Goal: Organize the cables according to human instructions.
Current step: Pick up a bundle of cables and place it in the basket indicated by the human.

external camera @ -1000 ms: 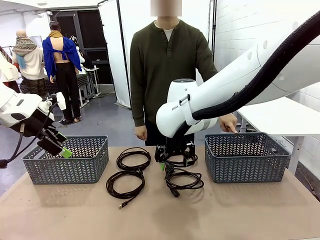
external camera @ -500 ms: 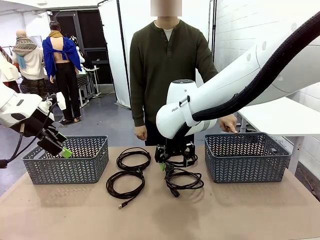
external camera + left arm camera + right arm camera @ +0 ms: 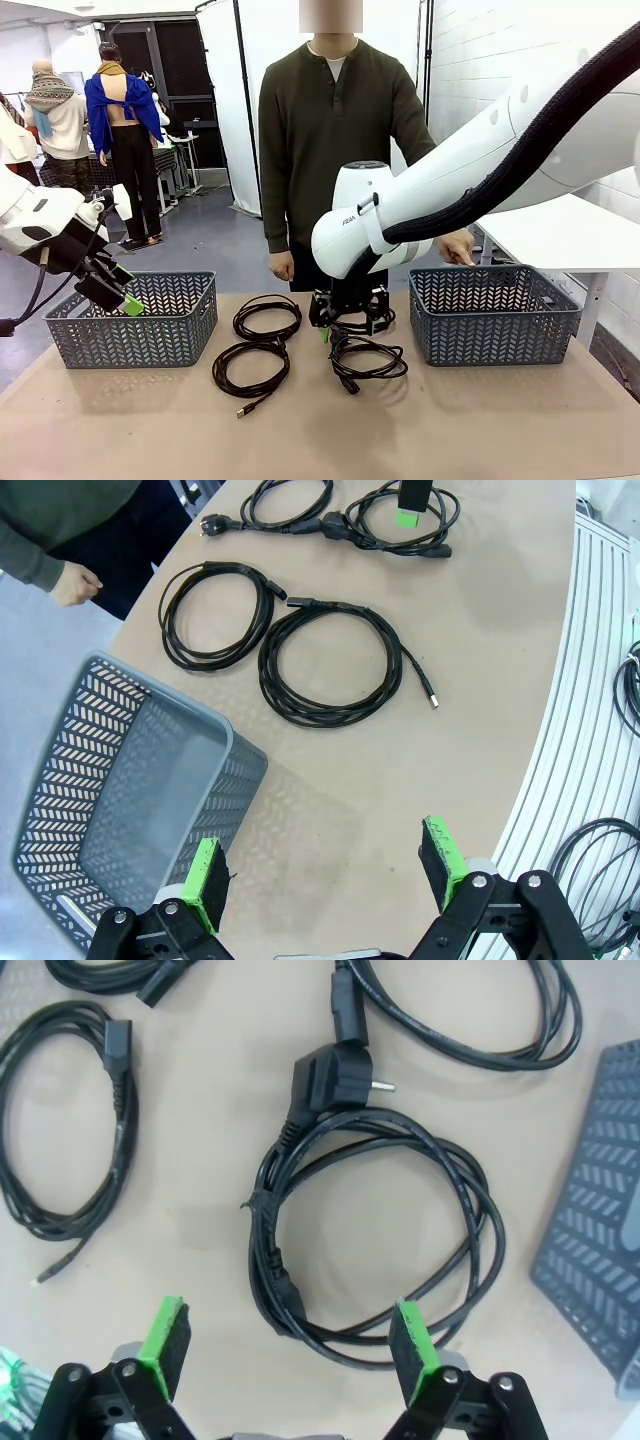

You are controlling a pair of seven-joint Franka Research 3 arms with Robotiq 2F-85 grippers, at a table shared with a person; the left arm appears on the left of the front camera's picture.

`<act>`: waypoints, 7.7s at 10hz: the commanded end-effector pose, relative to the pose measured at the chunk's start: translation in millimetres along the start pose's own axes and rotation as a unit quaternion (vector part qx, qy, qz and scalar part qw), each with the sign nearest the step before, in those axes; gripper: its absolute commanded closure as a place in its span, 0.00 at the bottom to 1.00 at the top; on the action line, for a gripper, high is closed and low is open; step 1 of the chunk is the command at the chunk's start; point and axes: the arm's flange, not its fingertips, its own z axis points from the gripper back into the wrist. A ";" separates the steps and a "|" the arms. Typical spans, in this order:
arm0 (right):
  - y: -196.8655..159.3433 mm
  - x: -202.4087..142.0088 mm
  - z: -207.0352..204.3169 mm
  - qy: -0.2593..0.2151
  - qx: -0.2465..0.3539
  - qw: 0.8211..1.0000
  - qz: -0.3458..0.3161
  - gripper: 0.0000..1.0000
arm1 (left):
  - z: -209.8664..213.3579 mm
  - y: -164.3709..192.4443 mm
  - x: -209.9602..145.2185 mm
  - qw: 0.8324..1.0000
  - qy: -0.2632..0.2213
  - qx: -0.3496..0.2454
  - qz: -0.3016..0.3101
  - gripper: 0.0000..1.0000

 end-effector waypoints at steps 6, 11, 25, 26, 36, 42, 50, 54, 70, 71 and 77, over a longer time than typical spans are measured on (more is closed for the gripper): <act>2.9 27.5 -27.4 0.018 0.007 1.000 -0.008 0.00 | -0.6 2.2 -1.8 1.000 -0.006 -0.007 -0.001 0.00; 8.6 26.4 -46.9 0.028 -0.013 0.999 -0.035 0.00 | -0.6 2.2 -1.8 1.000 -0.006 -0.007 -0.001 0.00; 4.0 31.4 -71.6 0.053 -0.057 0.995 -0.058 0.04 | -0.6 2.2 -1.8 1.000 -0.006 -0.007 -0.001 0.00; 5.0 31.5 -72.9 0.054 -0.058 0.995 -0.058 0.11 | -0.6 2.2 -1.8 1.000 -0.006 -0.007 -0.001 0.00; 11.5 31.8 -80.1 0.060 -0.033 0.996 -0.050 1.00 | -0.6 2.2 -1.8 1.000 -0.006 -0.007 -0.001 0.00; 24.4 17.2 -20.2 0.037 -0.062 0.997 -0.018 1.00 | -0.6 2.2 -1.8 1.000 -0.006 -0.007 -0.001 0.00; -1.2 -2.7 104.7 0.037 -0.071 0.921 0.381 1.00 | -0.6 2.2 -1.8 1.000 -0.006 -0.007 -0.001 0.00; -34.3 -5.5 115.4 0.047 -0.031 0.880 0.473 1.00 | -0.6 2.2 -1.8 1.000 -0.006 -0.007 -0.001 0.00; -177.5 -17.5 159.9 0.028 -0.012 0.863 0.505 1.00 | -0.6 2.2 -1.8 1.000 -0.006 -0.007 -0.001 0.00; -190.8 -15.8 155.9 0.025 -0.018 0.857 0.514 1.00 | -0.6 2.2 -1.8 1.000 -0.006 -0.007 -0.001 0.00; -241.9 -22.7 128.6 0.026 -0.043 0.839 0.542 1.00 | -0.6 2.2 -1.8 1.000 -0.006 -0.007 -0.001 0.00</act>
